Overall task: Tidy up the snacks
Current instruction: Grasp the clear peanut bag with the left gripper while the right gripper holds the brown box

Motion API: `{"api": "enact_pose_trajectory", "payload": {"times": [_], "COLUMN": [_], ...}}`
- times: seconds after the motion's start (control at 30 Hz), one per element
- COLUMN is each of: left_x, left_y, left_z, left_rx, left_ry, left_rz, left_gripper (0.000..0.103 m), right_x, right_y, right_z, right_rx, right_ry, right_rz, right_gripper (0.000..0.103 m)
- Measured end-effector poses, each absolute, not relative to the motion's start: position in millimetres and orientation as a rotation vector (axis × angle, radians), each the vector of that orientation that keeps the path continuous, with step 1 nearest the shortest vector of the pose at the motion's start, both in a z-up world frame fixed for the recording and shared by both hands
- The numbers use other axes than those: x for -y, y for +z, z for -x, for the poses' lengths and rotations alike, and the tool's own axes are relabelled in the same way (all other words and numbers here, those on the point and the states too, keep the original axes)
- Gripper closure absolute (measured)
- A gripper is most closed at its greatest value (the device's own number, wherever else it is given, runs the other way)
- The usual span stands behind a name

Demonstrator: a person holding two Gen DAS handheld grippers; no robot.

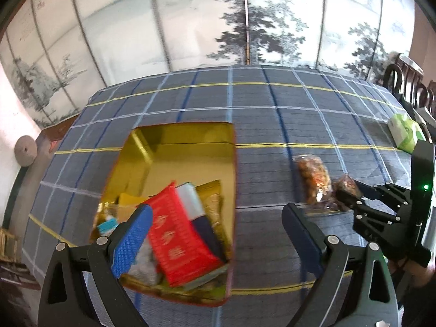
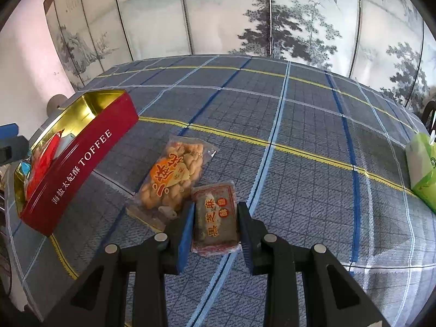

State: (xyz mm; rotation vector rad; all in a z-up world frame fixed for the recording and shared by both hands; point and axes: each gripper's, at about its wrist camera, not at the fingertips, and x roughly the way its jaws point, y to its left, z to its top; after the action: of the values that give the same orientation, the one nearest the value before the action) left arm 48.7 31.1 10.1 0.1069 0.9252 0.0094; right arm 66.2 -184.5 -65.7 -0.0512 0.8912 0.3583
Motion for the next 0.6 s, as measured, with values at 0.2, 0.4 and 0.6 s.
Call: {"api": "enact_pose_trajectory", "payload": {"times": [0.2,0.4,0.6], "left_x": [1,34,59], "left_y": [-1,-19,-33], "left_z": [-60,-74,-88], "left_rx": [-0.927,-0.941,-0.968], "left_ry": [-0.044,-0.091,-0.122], "left_rz": [-0.129,-0.167,-0.154], "left_gripper": [0.009,0.009,0.009], "right_x": [201,235,258], "right_y": [-66,-68,-68], "right_z": [-71,-77,-79], "right_rx": [-0.873,-0.863,-0.864], "right_ry": [0.315,0.209,0.103], "right_rz": [0.062,0.042,0.02], "right_gripper": [0.072,0.072,0.072]}}
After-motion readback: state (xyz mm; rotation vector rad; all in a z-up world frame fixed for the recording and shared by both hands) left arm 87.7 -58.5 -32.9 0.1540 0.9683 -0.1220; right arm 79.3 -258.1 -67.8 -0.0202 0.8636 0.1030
